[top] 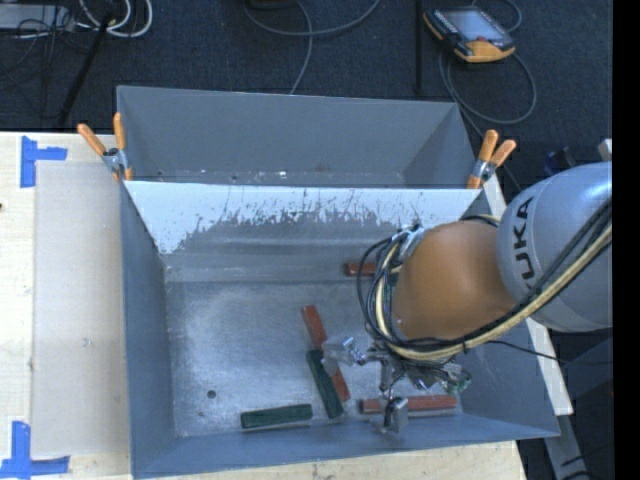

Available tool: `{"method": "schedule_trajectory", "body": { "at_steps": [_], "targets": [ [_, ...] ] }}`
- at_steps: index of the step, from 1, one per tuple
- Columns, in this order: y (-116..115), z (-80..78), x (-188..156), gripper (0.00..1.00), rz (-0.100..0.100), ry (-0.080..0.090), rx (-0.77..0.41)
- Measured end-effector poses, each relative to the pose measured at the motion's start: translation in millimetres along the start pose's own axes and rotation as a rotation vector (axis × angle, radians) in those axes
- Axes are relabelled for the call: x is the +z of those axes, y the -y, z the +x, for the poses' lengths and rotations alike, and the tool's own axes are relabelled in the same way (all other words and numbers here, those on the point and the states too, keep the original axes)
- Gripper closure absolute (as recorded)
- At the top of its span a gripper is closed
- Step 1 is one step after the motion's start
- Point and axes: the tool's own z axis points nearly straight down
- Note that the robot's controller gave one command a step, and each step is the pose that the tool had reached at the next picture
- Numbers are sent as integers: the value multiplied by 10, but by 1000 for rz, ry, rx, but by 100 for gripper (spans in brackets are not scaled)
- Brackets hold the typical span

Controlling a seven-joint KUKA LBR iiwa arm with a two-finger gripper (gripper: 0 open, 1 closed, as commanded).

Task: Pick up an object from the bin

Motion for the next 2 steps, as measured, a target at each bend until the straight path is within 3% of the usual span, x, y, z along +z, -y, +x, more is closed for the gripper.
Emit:
{"method": "schedule_trajectory", "body": {
  "at_steps": [1, 2],
  "targets": [
    [984, -126, 466, 0, 6, 7, 14],
    [248, -555, -2, 0, 1, 12, -7]
  ]
}}
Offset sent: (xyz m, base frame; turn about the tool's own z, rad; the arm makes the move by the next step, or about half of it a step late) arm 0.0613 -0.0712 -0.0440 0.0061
